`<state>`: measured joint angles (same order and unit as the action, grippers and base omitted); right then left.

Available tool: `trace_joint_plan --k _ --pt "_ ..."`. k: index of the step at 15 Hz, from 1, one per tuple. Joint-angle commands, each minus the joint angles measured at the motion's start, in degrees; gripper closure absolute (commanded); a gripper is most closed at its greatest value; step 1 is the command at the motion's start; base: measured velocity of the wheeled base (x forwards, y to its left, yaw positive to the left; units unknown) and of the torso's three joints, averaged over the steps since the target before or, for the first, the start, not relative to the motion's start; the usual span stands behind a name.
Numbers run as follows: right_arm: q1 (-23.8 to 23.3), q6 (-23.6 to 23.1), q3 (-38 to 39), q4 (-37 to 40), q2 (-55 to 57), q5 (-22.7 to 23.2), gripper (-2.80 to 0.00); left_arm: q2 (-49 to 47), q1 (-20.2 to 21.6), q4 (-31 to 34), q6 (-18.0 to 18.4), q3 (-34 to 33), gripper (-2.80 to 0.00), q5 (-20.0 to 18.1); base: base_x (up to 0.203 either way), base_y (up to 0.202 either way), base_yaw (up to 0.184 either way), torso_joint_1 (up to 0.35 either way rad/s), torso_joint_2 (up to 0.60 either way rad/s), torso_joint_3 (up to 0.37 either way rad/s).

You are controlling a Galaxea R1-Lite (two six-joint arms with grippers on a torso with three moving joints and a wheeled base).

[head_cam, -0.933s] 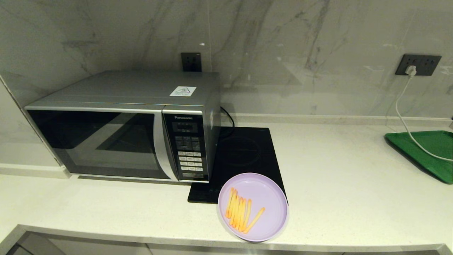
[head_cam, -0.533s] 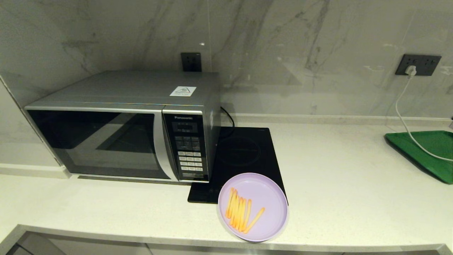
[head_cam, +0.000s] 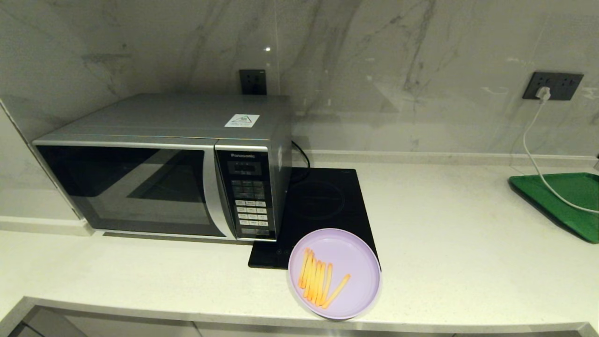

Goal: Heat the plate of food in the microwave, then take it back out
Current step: Open the microwave oven

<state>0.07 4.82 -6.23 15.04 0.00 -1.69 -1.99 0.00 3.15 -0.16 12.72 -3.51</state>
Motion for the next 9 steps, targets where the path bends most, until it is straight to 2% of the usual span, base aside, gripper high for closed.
trace_joint_plan --k 1,3,6,9 --pt "0.1 0.0 0.0 0.1 0.0 0.0 0.0 -8.8 -0.7 3.0 -0.3 11.4 0.0 -2.6 0.0 0.0 0.0 0.0 0.0 0.0" --pt "0.0 0.0 0.0 0.1 0.0 0.0 0.0 -19.0 -4.6 4.7 -1.8 15.6 0.0 -5.0 0.0 0.0 0.0 0.0 0.0 0.0" --pt "0.0 0.0 0.0 0.1 0.0 0.0 0.0 -38.2 -15.4 1.5 -10.1 18.6 0.0 -7.7 0.0 0.0 0.0 0.0 0.0 0.0" --pt "0.0 0.0 0.0 0.1 0.0 -0.1 0.0 -50.9 -20.9 -4.6 -15.5 23.9 0.0 -16.3 0.0 0.0 0.0 0.0 0.0 0.0"
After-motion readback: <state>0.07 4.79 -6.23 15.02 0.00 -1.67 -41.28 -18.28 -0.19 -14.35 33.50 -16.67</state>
